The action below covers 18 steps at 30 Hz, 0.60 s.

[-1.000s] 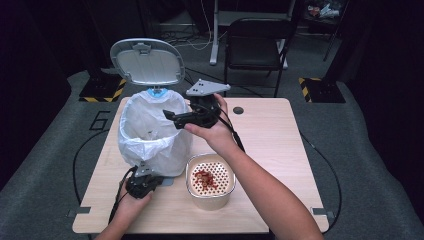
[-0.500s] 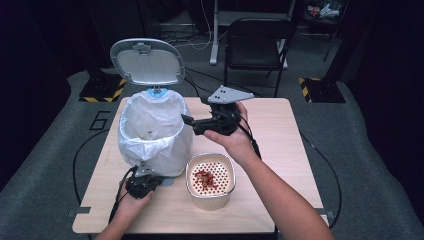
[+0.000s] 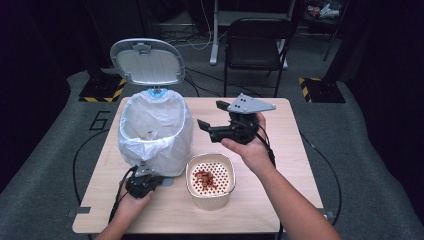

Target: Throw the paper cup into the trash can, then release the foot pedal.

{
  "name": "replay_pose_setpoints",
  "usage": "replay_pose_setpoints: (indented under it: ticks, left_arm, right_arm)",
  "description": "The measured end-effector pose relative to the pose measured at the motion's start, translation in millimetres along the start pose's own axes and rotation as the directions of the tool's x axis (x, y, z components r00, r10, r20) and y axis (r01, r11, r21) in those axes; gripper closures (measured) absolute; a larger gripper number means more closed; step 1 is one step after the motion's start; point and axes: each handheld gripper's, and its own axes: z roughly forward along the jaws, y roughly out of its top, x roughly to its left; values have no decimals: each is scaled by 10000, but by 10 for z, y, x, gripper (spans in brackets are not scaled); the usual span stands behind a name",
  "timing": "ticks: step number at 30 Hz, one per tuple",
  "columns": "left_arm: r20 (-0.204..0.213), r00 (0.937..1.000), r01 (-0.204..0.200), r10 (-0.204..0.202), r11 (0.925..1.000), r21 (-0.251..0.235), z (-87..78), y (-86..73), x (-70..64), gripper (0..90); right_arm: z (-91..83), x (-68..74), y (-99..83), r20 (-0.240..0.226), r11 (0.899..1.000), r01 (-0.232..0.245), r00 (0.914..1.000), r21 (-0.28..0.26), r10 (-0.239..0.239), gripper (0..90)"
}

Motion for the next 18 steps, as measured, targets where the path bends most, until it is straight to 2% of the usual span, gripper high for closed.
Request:
replay_pose_setpoints:
  ticks: [9, 10, 18]
  left_arm:
    - [-19, 10000, 49, -48, 9999, 112, -4, 10, -6, 900]
    - [45, 10000, 46, -47, 10000, 88, -3, 9, -2, 900]
    - [67, 9999, 109, -110, 9998, 153, -10, 10, -4, 896]
  right_arm:
    - [-129, -58, -82, 261, 10000, -96, 9996, -8, 96, 197]
    - [-137, -65, -95, 293, 10000, 47, 9996, -39, -45, 197]
    - [-289, -98, -256, 588, 10000, 49, 9983, 47, -51, 199]
